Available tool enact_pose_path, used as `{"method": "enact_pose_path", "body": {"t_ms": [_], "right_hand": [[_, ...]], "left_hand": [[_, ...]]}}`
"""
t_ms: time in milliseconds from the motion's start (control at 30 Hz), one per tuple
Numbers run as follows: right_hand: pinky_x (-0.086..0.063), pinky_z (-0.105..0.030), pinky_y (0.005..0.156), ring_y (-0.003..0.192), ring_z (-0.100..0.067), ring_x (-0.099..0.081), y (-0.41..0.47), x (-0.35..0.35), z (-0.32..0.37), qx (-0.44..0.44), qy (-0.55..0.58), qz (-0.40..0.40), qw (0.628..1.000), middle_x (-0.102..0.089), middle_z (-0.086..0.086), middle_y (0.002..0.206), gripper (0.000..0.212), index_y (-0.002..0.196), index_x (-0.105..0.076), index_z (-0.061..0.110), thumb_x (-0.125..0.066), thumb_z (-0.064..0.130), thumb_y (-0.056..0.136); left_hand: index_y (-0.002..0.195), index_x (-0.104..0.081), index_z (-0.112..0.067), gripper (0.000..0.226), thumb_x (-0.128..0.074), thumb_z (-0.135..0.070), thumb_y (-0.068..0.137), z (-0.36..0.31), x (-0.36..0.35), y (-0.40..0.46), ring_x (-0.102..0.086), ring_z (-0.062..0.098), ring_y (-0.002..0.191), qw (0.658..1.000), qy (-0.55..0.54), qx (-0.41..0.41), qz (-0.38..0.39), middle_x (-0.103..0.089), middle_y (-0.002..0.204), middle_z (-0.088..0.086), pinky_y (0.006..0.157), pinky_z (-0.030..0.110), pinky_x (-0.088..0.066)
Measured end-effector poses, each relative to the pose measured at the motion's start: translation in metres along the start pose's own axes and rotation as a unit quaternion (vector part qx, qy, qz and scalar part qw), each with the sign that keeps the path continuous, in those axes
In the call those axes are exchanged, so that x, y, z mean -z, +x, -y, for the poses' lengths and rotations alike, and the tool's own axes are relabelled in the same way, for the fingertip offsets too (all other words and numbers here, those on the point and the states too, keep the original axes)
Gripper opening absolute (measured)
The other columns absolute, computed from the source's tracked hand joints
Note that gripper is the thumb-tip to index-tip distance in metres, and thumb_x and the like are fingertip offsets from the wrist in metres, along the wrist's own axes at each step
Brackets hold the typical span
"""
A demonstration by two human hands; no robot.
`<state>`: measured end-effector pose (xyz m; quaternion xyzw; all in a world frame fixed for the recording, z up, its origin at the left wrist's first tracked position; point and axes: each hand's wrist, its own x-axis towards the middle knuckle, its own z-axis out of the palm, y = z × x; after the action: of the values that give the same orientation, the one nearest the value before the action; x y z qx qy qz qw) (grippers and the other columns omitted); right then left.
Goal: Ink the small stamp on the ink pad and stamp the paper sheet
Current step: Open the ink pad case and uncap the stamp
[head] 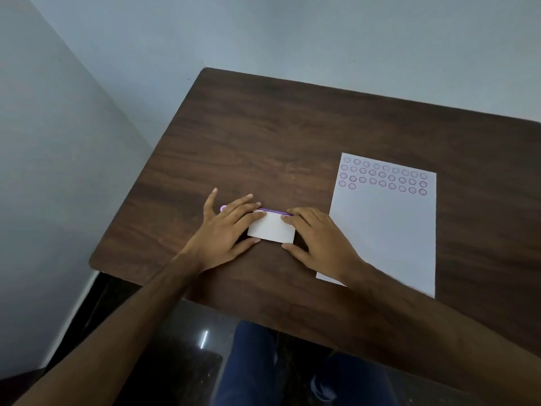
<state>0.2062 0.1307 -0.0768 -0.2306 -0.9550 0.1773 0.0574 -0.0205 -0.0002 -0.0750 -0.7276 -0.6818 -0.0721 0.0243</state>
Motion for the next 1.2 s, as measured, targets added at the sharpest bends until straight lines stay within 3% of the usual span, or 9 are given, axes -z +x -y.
{"method": "enact_pose_path", "body": {"t_ms": [233, 367, 500, 700, 800, 933, 1033, 1200], "right_hand": [[-0.045, -0.028, 0.099, 0.124, -0.016, -0.052, -0.014, -0.006, -0.001, 0.058, -0.02, -0.014, 0.998, -0.056, 0.0, 0.139, 0.056, 0.136, -0.057, 0.021, -0.059, 0.052, 0.089], [-0.048, -0.026, 0.096, 0.118, -0.009, -0.05, -0.022, -0.011, 0.0, 0.085, -0.013, -0.036, 0.996, -0.056, 0.005, 0.133, 0.057, 0.134, -0.056, 0.023, -0.057, 0.055, 0.087], [-0.048, -0.023, 0.09, 0.11, -0.005, -0.051, -0.03, -0.013, 0.004, 0.103, -0.002, -0.061, 0.993, -0.06, 0.008, 0.124, 0.053, 0.127, -0.061, 0.023, -0.064, 0.053, 0.084], [-0.052, -0.029, 0.089, 0.107, -0.01, -0.056, -0.059, -0.017, 0.026, 0.117, -0.038, -0.079, 0.989, -0.063, 0.003, 0.121, 0.051, 0.125, -0.063, 0.019, -0.063, 0.052, 0.085], [-0.051, -0.03, 0.091, 0.108, -0.008, -0.056, -0.077, -0.02, 0.037, 0.102, -0.038, -0.072, 0.991, -0.062, 0.005, 0.123, 0.052, 0.127, -0.062, 0.021, -0.062, 0.053, 0.086], [-0.049, -0.032, 0.098, 0.115, -0.01, -0.056, -0.093, -0.024, 0.047, 0.084, -0.046, -0.072, 0.993, -0.063, 0.004, 0.129, 0.051, 0.13, -0.061, 0.023, -0.06, 0.053, 0.089], [-0.047, -0.029, 0.099, 0.118, -0.014, -0.057, -0.096, -0.022, 0.052, 0.086, -0.072, -0.069, 0.991, -0.064, 0.002, 0.132, 0.05, 0.132, -0.06, 0.021, -0.058, 0.049, 0.092], [-0.049, -0.035, 0.093, 0.11, -0.017, -0.062, -0.088, -0.007, 0.055, 0.081, -0.082, -0.018, 0.993, -0.068, 0.0, 0.126, 0.039, 0.128, -0.061, 0.02, -0.051, 0.043, 0.098]], "left_hand": [[0.133, -0.063, -0.025, 0.05, -0.047, -0.056, 0.098, 0.0, -0.016, -0.019, -0.039, 0.016, 0.145, 0.992, 0.05, -0.071, -0.09, -0.063, 0.136, -0.005, 0.114, 0.072, -0.008], [0.127, -0.066, -0.025, 0.049, -0.052, -0.059, 0.095, 0.0, -0.022, -0.029, -0.045, 0.012, 0.141, 0.987, 0.034, -0.097, -0.126, -0.067, 0.128, -0.008, 0.117, 0.069, -0.003], [0.121, -0.069, -0.024, 0.047, -0.055, -0.06, 0.094, -0.004, -0.018, -0.035, -0.051, 0.009, 0.134, 0.984, 0.02, -0.118, -0.135, -0.069, 0.123, -0.009, 0.118, 0.067, -0.009], [0.122, -0.067, -0.024, 0.048, -0.057, -0.06, 0.091, -0.021, -0.012, -0.059, -0.059, 0.012, 0.121, 0.981, 0.014, -0.138, -0.138, -0.067, 0.122, -0.008, 0.116, 0.045, -0.027], [0.122, -0.066, -0.022, 0.045, -0.061, -0.055, 0.091, -0.029, -0.009, -0.074, -0.058, 0.014, 0.117, 0.981, -0.042, -0.147, -0.118, -0.065, 0.121, -0.005, 0.105, 0.035, -0.039], [0.125, -0.064, -0.021, 0.046, -0.072, -0.046, 0.086, -0.037, -0.008, -0.081, -0.054, 0.007, 0.113, 0.978, -0.132, -0.13, -0.094, -0.064, 0.12, -0.007, 0.1, 0.019, -0.04], [0.128, -0.061, -0.022, 0.051, -0.075, -0.045, 0.084, -0.039, -0.007, -0.082, -0.054, 0.002, 0.114, 0.978, -0.154, -0.108, -0.093, -0.063, 0.124, -0.012, 0.099, 0.024, -0.043], [0.14, -0.048, -0.028, 0.072, -0.074, -0.056, 0.079, -0.035, -0.012, -0.081, -0.058, 0.006, 0.112, 0.976, -0.182, -0.075, -0.096, -0.063, 0.125, -0.012, 0.099, 0.034, -0.046]]}}
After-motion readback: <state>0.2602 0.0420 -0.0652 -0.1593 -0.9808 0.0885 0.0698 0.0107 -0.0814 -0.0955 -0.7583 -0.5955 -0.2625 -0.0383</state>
